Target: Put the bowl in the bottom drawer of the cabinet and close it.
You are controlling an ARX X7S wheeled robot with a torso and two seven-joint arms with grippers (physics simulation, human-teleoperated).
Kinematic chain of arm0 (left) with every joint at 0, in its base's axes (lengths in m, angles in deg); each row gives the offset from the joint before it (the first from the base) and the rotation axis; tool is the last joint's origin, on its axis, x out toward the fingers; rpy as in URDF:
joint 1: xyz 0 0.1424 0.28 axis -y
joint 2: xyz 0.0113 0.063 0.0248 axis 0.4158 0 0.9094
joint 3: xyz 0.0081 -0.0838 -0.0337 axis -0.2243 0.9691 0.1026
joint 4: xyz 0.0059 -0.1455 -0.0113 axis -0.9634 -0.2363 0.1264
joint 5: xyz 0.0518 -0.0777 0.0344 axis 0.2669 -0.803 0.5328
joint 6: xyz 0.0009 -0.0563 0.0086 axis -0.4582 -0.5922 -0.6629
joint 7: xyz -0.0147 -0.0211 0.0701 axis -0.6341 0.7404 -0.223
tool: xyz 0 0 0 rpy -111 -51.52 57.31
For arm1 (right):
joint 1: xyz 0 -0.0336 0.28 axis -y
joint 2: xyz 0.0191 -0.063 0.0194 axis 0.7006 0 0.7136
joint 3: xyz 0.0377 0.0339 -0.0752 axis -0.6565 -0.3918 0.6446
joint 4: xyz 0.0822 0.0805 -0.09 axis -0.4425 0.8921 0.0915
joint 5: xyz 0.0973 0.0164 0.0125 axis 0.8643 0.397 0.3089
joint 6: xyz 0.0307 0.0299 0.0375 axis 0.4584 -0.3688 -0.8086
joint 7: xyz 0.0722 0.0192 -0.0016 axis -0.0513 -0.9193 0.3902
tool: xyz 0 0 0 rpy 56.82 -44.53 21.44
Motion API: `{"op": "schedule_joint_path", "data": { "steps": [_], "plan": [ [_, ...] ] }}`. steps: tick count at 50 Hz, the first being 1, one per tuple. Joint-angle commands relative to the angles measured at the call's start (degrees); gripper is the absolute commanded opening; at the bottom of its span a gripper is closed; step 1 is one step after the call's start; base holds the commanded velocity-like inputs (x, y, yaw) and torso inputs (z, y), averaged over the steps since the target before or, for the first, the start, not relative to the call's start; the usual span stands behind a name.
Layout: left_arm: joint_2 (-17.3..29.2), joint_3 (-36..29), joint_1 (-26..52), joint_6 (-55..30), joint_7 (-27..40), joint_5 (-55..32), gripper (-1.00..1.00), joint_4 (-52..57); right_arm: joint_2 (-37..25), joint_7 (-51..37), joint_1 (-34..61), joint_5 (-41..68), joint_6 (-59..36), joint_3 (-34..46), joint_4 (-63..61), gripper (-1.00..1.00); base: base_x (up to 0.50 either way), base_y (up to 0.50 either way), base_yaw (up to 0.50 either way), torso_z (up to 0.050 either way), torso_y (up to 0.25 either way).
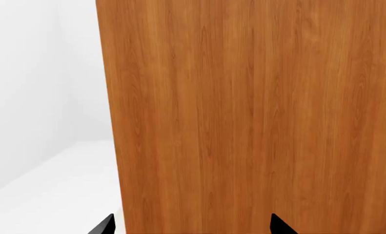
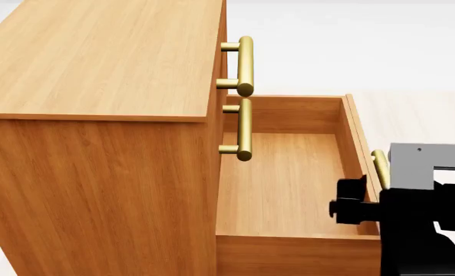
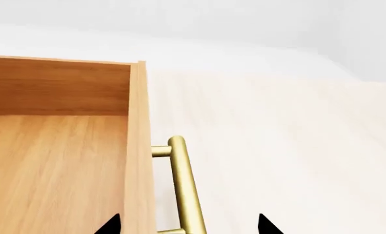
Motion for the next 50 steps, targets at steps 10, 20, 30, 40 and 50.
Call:
{"op": "schedule_joint_path", "data": {
  "steps": [10, 20, 30, 40, 50],
  "plan": [
    [0.4, -0.4, -0.1, 0.3, 0.0, -0.4, 1.00, 0.0, -2.1, 0.3, -3.0, 0.7, 2.8, -2.2, -7.9, 1.00, 0.00, 0.00, 0.00, 0.000, 0.000],
    [0.6, -0.6, 0.0, 0.3, 0.1, -0.4, 1.00, 0.2, -3.2, -2.6, -3.3, 1.1, 1.6, -5.0, -12.6, 1.00, 0.00, 0.00, 0.00, 0.000, 0.000],
    [0.7, -0.6, -0.1, 0.8, 0.2, -0.5, 1.00, 0.0, -5.0, -5.5, -4.4, 1.2, -0.6, -7.7, -18.6, 1.00, 0.00, 0.00, 0.00, 0.000, 0.000],
    [0.8, -0.7, 0.1, 1.1, 0.2, -0.7, 1.00, -0.4, -5.9, -7.9, -5.7, 1.5, -2.1, -10.3, -21.7, 1.00, 0.00, 0.00, 0.00, 0.000, 0.000],
    [0.9, -0.9, 0.3, 1.2, 0.4, -0.7, 1.00, -0.5, -6.5, -10.2, -7.2, 1.6, -2.9, -13.2, -23.2, 1.00, 0.00, 0.00, 0.00, 0.000, 0.000]
  ]
}}
